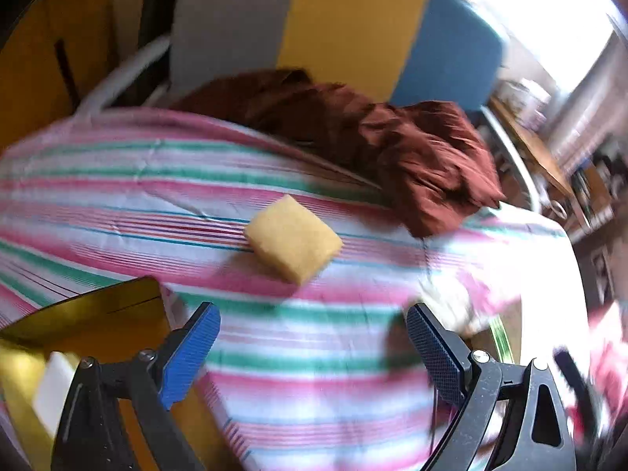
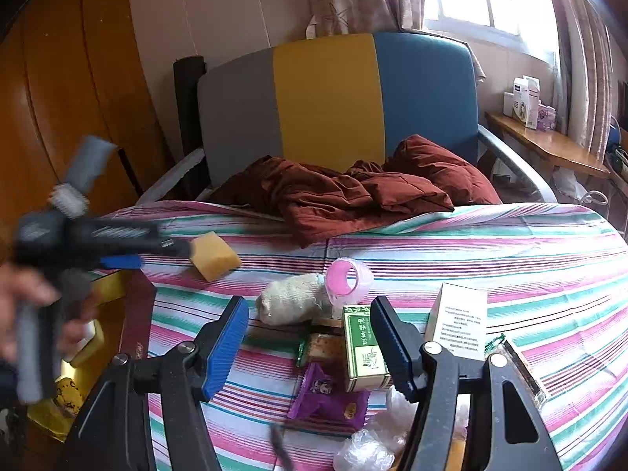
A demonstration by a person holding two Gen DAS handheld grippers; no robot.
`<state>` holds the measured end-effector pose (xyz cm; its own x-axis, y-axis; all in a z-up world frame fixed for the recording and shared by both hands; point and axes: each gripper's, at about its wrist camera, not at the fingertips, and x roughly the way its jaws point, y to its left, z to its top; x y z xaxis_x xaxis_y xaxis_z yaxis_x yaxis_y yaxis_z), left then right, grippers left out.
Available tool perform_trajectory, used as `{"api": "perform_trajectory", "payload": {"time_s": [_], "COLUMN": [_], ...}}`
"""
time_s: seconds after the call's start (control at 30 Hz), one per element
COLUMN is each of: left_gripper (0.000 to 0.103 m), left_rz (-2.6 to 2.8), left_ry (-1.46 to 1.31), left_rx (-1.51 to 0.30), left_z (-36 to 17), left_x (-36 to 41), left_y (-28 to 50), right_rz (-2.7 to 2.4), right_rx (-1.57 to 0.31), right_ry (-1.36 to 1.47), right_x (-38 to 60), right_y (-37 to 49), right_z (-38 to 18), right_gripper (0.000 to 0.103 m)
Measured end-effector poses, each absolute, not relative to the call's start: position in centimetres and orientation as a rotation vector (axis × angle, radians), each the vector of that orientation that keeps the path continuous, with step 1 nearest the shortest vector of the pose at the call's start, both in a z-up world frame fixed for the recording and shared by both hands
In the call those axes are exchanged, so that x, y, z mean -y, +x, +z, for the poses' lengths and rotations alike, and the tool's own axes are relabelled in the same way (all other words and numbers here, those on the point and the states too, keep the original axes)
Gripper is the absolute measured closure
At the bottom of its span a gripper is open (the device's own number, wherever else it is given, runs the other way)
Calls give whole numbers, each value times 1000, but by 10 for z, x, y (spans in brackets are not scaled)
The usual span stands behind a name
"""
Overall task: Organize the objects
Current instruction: 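Grasp the yellow sponge with the left tool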
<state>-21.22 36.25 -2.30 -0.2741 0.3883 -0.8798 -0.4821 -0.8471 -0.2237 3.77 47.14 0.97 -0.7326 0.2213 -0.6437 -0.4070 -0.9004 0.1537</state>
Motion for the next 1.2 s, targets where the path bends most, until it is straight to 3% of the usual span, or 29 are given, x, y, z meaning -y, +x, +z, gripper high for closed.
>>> {"api": "perform_trajectory", "payload": {"time_s": [0.2,0.43,0.5,0.53,0.57,0.67,1.2], "left_gripper": [6,7,12,29,34,40,41], "left_rz": [2136,2184,2175,2161,2181,2198,2101], "left_ry": [-1675,-1710,-1702,-1700,-1684,-1586,-1227], "left_rx": [16,30,6,-24,-94,-158,-311], "left_z": [-60,-78,-83,-86,-87,-84,-35], "left_x": [-384,-401,-407,-410,-412,-411,-348], "left_y": [-260,-280,-278,-276,-273,-260,-136], "right_rz": [2630,2624,2614,2606,2593,2560,2327], "right_rx": [-412,-436,-442,-444,-449,-487,-946], "right_ry": [-905,-900,-903,-903,-902,-882,-756], "right_x": [-470,-475,-478,-480,-482,-493,-580], "right_y": [38,39,39,39,40,44,83], "right_z": [13,13,12,11,11,11,-4], "right_gripper": [38,38,38,38,38,38,38]}}
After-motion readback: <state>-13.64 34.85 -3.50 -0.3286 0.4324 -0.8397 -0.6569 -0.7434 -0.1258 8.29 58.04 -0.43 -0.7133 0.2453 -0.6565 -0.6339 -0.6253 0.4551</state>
